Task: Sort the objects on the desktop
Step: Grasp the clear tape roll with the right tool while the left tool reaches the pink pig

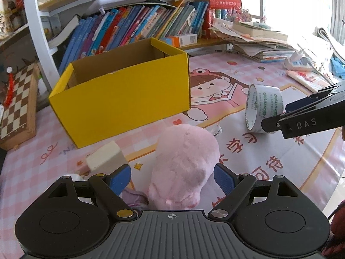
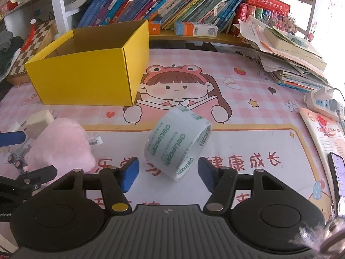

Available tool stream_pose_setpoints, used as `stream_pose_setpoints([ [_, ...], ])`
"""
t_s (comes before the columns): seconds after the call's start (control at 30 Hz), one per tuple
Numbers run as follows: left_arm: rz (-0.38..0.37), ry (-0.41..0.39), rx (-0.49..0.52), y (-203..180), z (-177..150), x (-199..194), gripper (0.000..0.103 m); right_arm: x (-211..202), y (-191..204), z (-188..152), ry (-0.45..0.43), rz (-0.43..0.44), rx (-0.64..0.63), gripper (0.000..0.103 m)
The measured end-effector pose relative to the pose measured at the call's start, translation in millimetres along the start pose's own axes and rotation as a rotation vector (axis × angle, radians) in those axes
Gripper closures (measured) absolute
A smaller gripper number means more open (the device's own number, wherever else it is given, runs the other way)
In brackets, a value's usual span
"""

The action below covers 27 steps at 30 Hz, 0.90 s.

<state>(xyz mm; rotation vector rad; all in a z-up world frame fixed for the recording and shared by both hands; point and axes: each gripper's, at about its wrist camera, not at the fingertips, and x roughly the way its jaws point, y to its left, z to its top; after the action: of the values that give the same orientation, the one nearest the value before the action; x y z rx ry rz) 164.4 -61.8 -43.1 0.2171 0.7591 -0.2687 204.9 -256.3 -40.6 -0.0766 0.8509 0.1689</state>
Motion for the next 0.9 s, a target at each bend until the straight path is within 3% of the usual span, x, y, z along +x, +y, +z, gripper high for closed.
stream_pose_setpoints([
  [0.43,-0.03,0.03,0.011,-3,3,21,0.019,16,-4,7,0.028,0.033,-0.014,0.071],
  [0.7,-0.046,0.037,0.027,-7,2,23,0.046,16,2,8,0.03,0.086,-0.044,0.092],
  [0.9,-0.049,0.022,0.023,-6,1,15,0.053,10,7,8,0.015,0.098,-0.058,0.097],
])
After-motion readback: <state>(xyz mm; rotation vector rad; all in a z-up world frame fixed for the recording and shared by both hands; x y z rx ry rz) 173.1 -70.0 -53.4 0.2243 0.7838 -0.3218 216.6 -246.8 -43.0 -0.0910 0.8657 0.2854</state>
